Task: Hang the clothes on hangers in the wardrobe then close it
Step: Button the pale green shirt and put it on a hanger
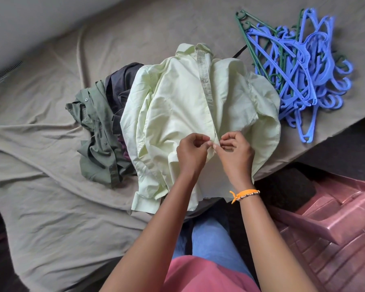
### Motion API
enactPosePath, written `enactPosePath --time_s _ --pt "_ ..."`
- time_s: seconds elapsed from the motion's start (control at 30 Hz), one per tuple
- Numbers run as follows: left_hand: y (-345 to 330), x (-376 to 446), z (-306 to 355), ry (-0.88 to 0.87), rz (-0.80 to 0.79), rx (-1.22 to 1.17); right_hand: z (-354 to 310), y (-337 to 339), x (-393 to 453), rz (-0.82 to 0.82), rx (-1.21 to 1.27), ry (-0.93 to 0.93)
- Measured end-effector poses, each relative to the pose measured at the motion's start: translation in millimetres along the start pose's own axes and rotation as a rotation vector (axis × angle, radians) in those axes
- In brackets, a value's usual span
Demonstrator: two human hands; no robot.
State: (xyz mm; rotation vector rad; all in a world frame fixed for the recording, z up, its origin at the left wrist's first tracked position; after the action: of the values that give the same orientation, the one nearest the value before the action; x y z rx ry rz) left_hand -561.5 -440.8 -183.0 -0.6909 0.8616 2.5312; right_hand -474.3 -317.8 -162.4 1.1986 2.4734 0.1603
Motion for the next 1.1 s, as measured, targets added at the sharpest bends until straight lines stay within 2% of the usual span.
enactPosePath --time_s 0.33,0.47,0.7,0.77,0.9,0.97,1.1 --pt "-3.0 0.9 -0.1 0.008 -0.091 -0.065 10.3 0.8 2.3 -0.031 0.124 -0.120" --pt "0.6 -0.1 6.5 -0.051 -0.077 -0.049 7.0 0.2 5.1 -0.021 0.079 -0.074" --pt "-1.4 -0.6 -3.1 0.037 -0.074 -0.117 3.1 -0.7 4.0 -0.020 0.011 0.007" --pt "-4.2 -0.1 -2.7 0.035 -0.098 -0.146 7.9 0.0 7.9 -0.044 0.025 -0.052" --pt "-14.2 0.3 -1.4 0.022 -0.246 -0.213 28.7 -5.2 15.6 -0.183 0.326 -0.361" --pt "-13.8 1.3 -3.4 -0.016 -0.269 -0.130 35.3 0.7 18.6 -0.167 0.237 -0.354" --pt "6.0 -12.4 -5.6 -0.293 -0.057 0.437 45.0 10.3 4.8 -0.100 -0.026 -0.179"
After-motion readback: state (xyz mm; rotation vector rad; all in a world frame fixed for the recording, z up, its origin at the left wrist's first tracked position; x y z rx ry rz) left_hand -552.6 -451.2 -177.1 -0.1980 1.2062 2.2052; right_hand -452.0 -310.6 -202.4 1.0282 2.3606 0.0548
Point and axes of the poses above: each hand's wrist, its own x-axis towards the middle knuckle, its own y-axis out of the back of the hand, z = x × y, the point moved 8 cm from there along x, towards the middle knuckle, and after that the axes turned 9 degrees about x, right-handed, at the moved point
